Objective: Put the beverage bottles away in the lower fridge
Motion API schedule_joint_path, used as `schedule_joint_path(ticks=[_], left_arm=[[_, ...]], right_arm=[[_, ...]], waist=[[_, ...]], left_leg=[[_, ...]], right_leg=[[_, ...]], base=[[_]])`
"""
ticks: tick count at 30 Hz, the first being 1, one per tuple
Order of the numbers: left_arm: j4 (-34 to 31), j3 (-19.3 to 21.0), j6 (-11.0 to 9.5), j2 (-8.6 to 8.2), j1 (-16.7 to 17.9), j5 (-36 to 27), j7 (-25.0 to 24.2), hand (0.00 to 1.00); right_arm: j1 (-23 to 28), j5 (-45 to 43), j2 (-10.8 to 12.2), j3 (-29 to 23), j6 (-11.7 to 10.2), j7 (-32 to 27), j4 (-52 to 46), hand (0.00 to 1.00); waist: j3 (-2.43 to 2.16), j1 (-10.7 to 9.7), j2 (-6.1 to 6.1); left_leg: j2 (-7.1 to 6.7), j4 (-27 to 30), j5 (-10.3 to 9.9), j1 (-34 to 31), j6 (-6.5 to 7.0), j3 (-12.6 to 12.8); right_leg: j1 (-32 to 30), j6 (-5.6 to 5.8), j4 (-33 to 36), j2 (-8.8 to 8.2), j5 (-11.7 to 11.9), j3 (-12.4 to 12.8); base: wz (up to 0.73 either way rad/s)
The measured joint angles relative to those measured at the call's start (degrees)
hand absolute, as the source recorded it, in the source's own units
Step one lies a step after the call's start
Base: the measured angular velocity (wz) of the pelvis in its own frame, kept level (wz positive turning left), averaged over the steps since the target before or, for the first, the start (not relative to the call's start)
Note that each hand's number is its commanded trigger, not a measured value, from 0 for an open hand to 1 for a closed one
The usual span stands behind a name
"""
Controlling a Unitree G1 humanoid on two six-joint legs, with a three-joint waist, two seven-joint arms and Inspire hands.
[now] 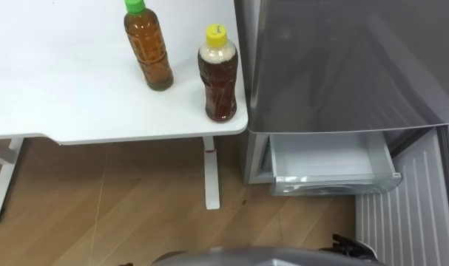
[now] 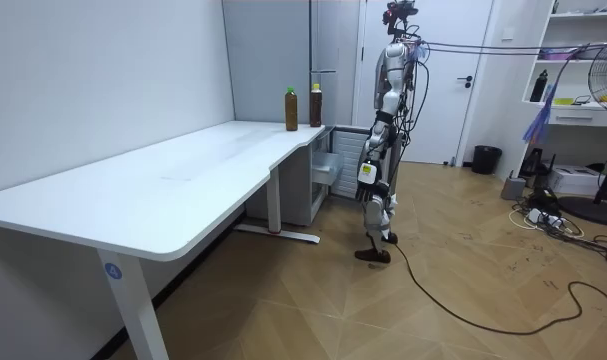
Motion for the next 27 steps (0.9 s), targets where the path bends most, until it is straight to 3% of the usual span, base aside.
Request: schedule_joint_path(ticks=[8,14,22,27], left_arm=[[0.0,0.1,0.1,-0.85,0.4,-0.2,0.1,0.00],[0.3,3.5,0.9,-1.01,1.1,-6.0,1.9,0.00],[1.4,8.0,0.4,-1.09,1.7,-24.5,9.7,0.00],[0.6,14.3,-2.3,-1.04,1.2,-39.5,15.3,0.00]], right_arm=[[-1.1,0.0,0.3,0.5,0.1,0.3,2.6,0.00],[-1.3,0.0,0.6,0.2,0.4,0.9,3.2,0.00],[-1.2,0.4,0.6,-0.5,0.4,-0.3,4.0,0.00],[-1.1,0.3,0.6,-1.3,0.4,-0.2,3.8,0.00]], waist=[[-0.09,0.9,-1.13],[-0.17,1.0,-1.52],[-0.40,1.1,-0.51],[-0.36,1.2,-0.12]], left_leg=[[-0.06,0.0,-0.3,0.0,0.01,-0.1],[-0.12,0.1,-0.3,0.0,0.01,-0.1],[-0.16,0.1,-0.4,0.0,0.02,0.0],[-0.19,0.0,-0.4,0.1,0.02,-0.3]], right_leg=[[0.1,0.02,-0.2,0.08,0.0,0.0],[0.3,-0.02,-0.6,0.06,0.0,0.1],[0.3,-0.01,-0.7,0.03,0.0,0.3],[0.3,0.00,-0.6,-0.04,0.0,0.2]], base=[[0.00],[0.00],[0.00],[0.00]])
